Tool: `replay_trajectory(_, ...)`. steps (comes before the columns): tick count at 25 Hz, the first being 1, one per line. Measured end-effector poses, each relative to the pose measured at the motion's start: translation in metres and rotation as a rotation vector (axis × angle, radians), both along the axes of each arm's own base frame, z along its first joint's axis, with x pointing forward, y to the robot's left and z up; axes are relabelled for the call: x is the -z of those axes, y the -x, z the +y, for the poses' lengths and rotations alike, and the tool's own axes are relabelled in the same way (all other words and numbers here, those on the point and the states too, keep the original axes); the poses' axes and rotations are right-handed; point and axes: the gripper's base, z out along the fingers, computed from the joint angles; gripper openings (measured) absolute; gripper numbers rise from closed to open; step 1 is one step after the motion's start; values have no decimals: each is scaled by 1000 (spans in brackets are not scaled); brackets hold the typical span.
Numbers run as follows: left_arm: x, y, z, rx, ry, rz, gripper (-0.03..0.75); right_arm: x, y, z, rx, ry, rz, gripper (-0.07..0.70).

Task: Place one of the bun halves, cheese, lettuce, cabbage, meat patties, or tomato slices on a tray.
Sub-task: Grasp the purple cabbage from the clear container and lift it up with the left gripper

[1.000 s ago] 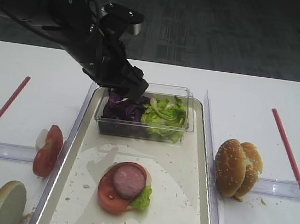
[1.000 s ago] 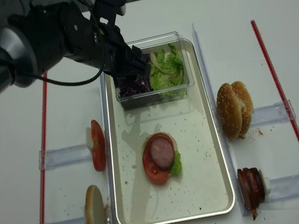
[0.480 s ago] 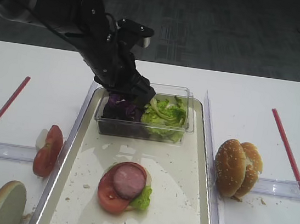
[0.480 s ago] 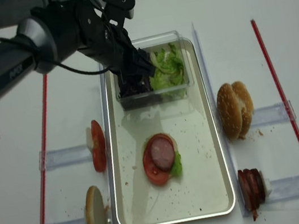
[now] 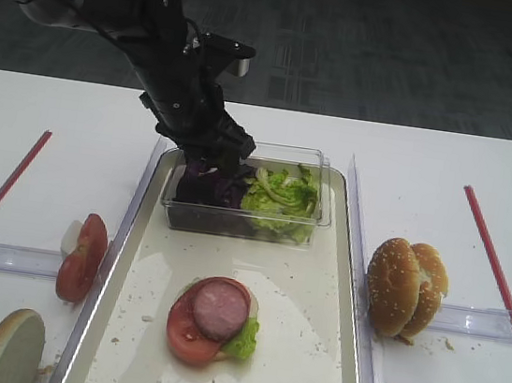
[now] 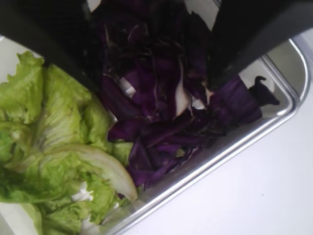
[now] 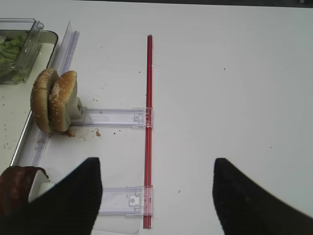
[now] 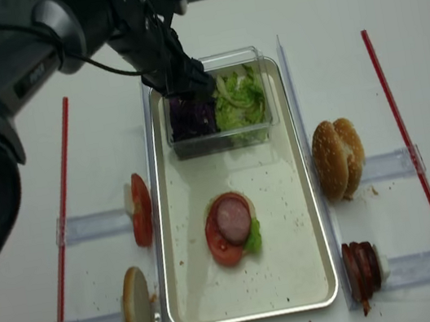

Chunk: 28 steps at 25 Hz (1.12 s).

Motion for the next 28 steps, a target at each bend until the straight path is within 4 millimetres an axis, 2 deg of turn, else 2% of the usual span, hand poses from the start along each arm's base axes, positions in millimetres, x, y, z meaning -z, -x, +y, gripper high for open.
replay_trajectory(25, 5, -4, -1, 3, -5, 9, 419, 0, 0, 0, 0, 0, 0, 508)
replay_trajectory(28, 16, -8, -3, 9, -16, 41, 418, 0, 0, 0, 0, 0, 0, 508)
